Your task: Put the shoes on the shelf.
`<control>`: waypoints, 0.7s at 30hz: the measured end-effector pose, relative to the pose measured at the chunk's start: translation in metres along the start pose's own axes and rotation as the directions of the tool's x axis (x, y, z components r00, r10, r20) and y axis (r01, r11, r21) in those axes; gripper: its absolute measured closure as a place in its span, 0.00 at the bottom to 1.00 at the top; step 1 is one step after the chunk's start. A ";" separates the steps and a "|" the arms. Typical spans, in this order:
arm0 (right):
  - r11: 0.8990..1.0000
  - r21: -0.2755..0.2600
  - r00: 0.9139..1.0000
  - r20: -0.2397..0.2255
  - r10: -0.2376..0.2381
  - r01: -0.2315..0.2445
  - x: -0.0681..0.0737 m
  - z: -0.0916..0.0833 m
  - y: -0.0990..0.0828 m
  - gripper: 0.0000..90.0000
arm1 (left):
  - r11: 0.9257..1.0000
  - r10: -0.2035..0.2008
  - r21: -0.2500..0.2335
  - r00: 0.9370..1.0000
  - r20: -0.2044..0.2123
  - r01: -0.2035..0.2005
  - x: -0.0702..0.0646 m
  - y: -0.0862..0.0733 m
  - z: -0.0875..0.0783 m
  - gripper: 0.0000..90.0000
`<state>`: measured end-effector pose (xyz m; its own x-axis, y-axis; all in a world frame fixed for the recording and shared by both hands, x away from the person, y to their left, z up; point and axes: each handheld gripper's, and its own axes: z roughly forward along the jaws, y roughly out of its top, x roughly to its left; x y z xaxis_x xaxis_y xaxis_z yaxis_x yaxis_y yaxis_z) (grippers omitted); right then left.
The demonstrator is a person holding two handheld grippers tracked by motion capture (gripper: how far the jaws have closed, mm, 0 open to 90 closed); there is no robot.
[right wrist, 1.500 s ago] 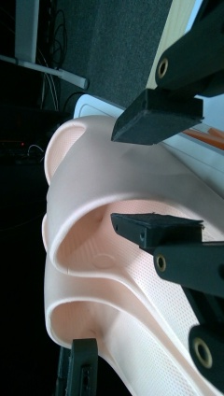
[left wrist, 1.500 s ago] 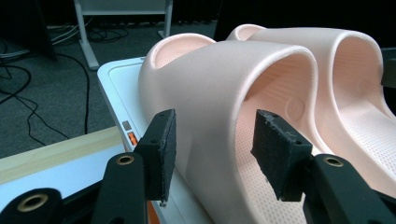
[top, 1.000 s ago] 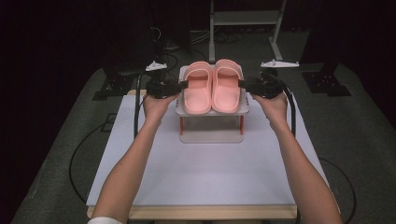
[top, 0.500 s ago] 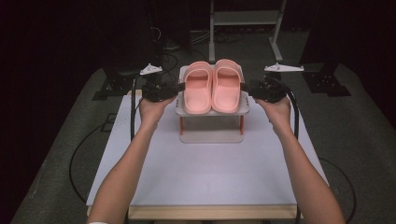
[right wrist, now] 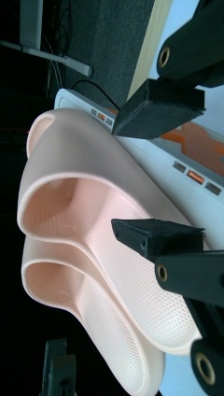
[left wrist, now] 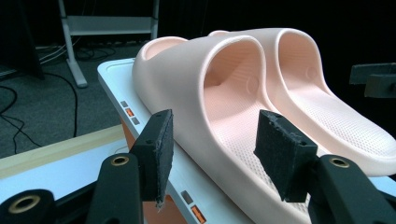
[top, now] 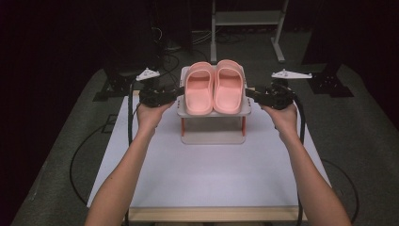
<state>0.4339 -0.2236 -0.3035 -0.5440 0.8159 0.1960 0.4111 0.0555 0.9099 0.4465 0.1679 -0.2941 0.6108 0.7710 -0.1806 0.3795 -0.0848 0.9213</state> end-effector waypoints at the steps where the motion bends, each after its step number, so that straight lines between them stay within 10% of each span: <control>1: 1.000 -0.001 1.000 -0.001 0.002 -0.002 0.000 -0.001 -0.001 0.53 | 1.000 0.002 0.001 1.000 -0.001 -0.002 0.000 -0.001 -0.001 0.52; 21: 1.000 -0.001 1.000 -0.008 0.019 -0.019 -0.004 -0.014 -0.018 0.48 | 1.000 0.007 -0.011 1.000 0.021 -0.007 0.000 -0.015 -0.017 0.50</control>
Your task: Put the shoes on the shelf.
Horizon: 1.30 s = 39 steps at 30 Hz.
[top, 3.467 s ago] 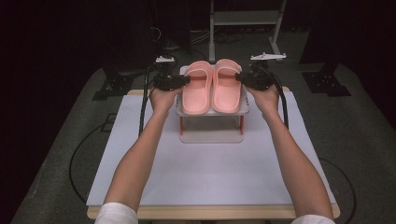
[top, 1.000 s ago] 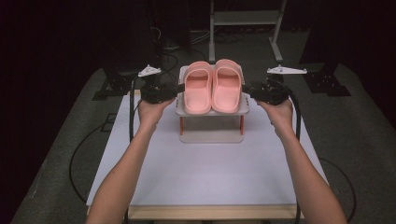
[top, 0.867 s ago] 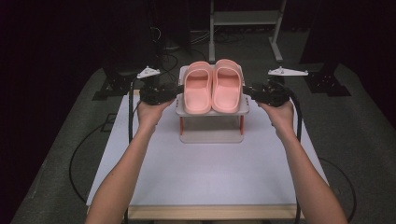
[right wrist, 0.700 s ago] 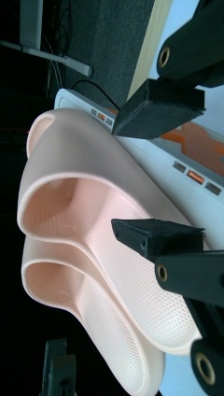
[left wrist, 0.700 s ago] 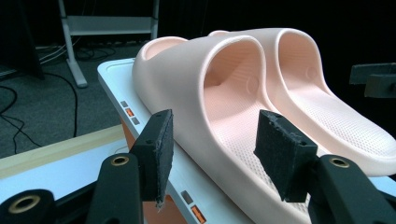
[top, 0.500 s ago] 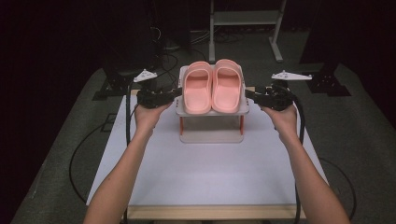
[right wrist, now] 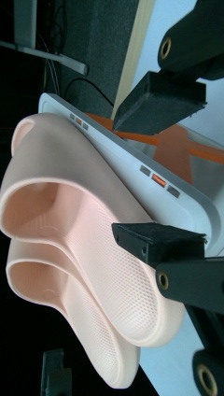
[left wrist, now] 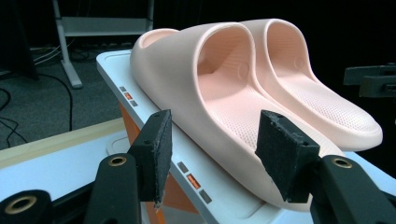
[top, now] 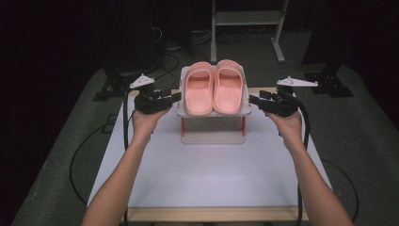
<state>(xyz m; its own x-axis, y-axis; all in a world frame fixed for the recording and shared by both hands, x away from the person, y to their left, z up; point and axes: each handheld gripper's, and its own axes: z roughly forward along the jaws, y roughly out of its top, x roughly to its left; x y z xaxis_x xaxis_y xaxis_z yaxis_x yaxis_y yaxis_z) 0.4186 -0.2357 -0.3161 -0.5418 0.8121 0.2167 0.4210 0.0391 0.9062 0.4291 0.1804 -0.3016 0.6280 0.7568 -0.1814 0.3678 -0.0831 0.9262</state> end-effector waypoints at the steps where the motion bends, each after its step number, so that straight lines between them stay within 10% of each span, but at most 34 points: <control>1: 1.000 0.006 1.000 -0.001 0.000 0.000 0.000 0.000 -0.001 0.48 | 1.000 0.000 0.000 1.000 -0.001 0.000 0.000 -0.001 -0.001 0.50; 39: 0.999 -0.012 1.000 -0.007 0.031 -0.031 -0.012 -0.027 -0.038 0.42 | 1.000 -0.011 0.005 1.000 0.023 0.010 -0.001 -0.032 -0.018 0.48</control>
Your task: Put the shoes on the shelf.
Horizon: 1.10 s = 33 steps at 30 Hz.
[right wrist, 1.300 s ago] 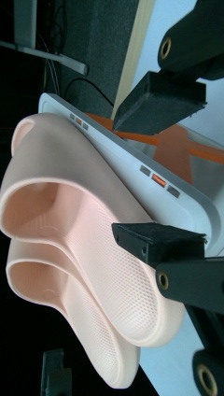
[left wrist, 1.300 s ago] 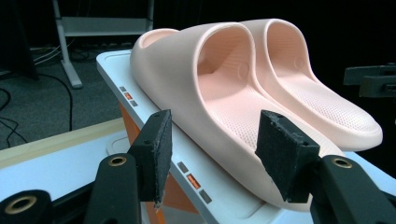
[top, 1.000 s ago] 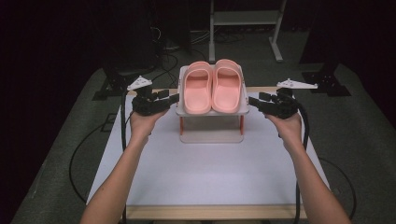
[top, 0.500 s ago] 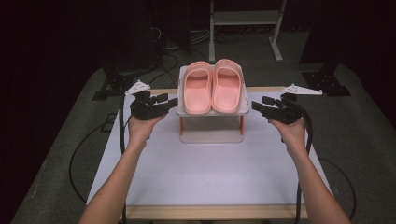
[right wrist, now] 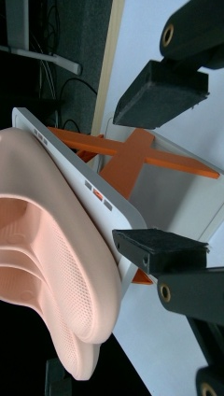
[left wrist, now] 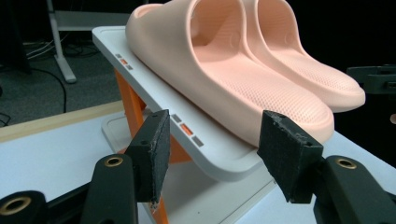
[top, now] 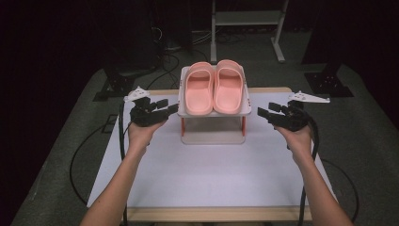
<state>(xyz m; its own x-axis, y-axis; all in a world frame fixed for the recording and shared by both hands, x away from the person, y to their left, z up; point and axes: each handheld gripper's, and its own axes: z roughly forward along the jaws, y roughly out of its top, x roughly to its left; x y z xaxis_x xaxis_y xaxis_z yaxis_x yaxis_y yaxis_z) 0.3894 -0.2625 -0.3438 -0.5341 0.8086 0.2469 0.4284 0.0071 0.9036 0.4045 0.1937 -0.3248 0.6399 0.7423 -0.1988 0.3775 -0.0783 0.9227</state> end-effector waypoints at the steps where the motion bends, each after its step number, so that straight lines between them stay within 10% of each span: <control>1: 1.000 -0.004 1.000 -0.002 -0.006 0.006 -0.001 -0.001 -0.001 0.42 | 1.000 0.000 -0.001 1.000 -0.001 0.000 0.000 -0.001 -0.001 0.48; 33: 1.000 -0.006 1.000 0.001 0.016 -0.016 -0.008 -0.020 -0.034 0.35 | 1.000 -0.021 -0.013 0.999 -0.034 0.020 0.006 -0.032 -0.019 0.45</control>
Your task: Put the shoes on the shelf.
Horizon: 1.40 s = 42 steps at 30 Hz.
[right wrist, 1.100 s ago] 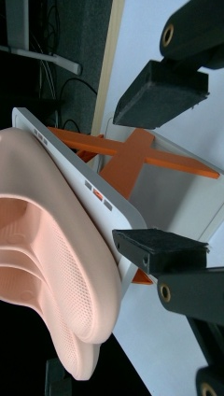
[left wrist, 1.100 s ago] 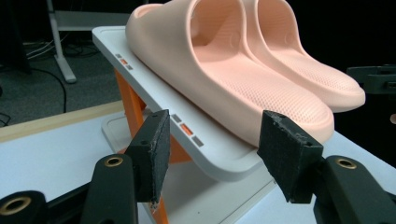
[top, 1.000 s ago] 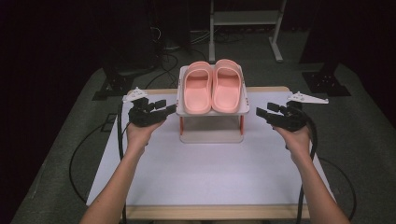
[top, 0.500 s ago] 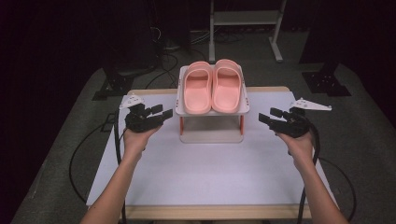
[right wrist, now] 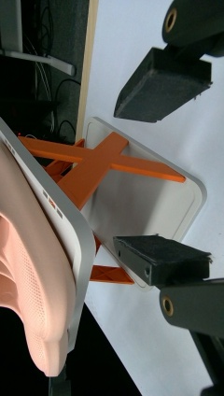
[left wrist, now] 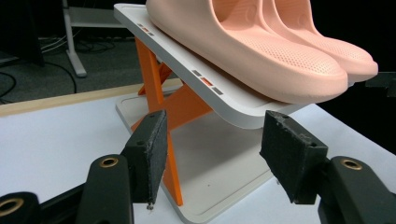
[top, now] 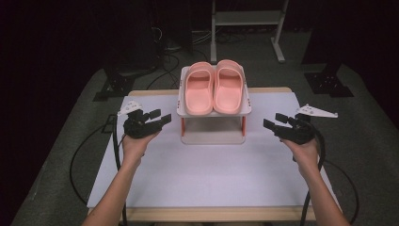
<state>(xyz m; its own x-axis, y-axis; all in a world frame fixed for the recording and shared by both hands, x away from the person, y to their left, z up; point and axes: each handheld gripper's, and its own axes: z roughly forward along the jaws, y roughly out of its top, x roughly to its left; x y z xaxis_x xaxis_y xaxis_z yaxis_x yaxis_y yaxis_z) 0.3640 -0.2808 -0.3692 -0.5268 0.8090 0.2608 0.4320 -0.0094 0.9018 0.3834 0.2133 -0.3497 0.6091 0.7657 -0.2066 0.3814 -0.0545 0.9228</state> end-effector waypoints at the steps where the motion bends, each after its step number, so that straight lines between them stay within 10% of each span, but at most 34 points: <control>1: 1.000 -0.001 1.000 0.000 -0.004 0.004 0.000 0.000 -0.001 0.35 | 1.000 0.003 -0.002 1.000 0.000 -0.003 0.000 -0.001 0.000 0.45; 42: 1.000 -0.006 0.999 -0.032 0.019 -0.020 -0.004 -0.013 -0.045 0.23 | 1.000 0.009 -0.002 1.000 -0.022 -0.009 -0.005 -0.044 -0.011 0.29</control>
<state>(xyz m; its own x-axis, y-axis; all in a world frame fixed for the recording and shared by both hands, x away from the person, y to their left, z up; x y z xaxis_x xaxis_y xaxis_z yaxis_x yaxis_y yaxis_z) 0.3371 -0.2917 -0.4069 -0.5416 0.7894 0.2891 0.4376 -0.0289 0.8987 0.3557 0.2187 -0.3861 0.5969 0.7794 -0.1905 0.3744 -0.0605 0.9253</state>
